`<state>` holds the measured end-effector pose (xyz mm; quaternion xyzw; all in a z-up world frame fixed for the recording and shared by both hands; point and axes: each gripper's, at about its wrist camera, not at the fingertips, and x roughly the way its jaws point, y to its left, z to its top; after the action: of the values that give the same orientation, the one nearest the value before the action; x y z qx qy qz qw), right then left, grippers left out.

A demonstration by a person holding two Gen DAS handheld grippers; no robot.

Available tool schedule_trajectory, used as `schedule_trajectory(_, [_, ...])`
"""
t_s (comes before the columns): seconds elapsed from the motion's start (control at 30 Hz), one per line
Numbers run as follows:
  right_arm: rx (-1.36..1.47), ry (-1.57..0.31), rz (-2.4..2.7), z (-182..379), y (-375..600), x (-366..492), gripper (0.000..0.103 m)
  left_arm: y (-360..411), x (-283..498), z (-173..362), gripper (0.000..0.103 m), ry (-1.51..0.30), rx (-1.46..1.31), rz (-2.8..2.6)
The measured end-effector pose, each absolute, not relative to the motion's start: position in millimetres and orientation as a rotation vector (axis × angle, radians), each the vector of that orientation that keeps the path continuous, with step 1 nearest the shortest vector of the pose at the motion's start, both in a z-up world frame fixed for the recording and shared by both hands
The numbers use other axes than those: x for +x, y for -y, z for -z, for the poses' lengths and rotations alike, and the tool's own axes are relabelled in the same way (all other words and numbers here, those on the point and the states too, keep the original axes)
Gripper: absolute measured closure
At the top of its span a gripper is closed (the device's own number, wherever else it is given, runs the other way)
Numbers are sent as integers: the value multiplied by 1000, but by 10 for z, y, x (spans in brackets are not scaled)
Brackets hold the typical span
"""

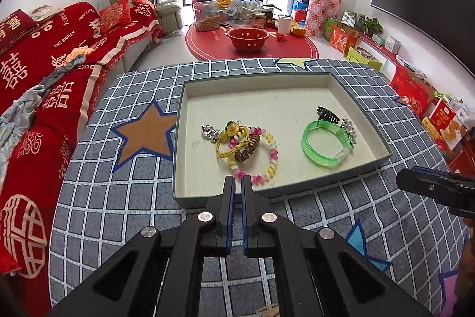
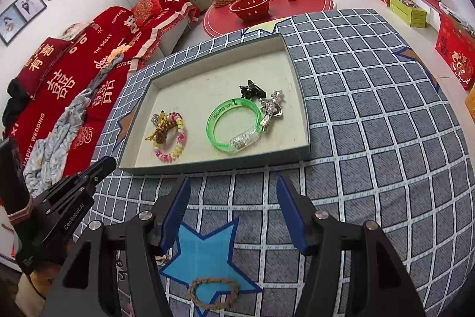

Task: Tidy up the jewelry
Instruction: 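Withdraw both tools toward the braided cord ring and beige hair ties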

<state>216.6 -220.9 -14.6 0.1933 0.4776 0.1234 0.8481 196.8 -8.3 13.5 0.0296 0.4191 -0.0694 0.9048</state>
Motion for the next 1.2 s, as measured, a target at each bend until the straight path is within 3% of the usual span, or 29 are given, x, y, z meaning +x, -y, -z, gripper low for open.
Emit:
schedule_trajectory(0.33, [395, -1014, -265, 136, 2224, 1637, 32, -41, 1396, -193, 86, -863, 11, 147])
schedule_trajectory(0.37, [393, -1018, -266, 144, 2223, 1601, 23, -57, 1343, -197, 78, -860, 5, 145])
schedule_trajectory(0.4, [390, -1019, -267, 148, 2216, 1563, 21, -82, 1301, -202, 54, -860, -3, 142])
schedule_trajectory(0.43, [386, -1017, -268, 153, 2207, 1517, 21, -100, 1264, -198, 0, -868, -10, 134])
schedule_trajectory(0.7, [352, -1026, -261, 184, 2140, 1221, 20, -180, 1050, 39, 0, -826, 27, 83])
schedule_trajectory(0.77, [345, -1033, -257, 218, 2133, 1158, 9, -231, 1009, 128, 0, -829, 25, 55])
schedule_trajectory(1.2, [264, -1130, -264, 504, 1956, 922, 9, -320, 834, 585, 0, -909, 21, 86])
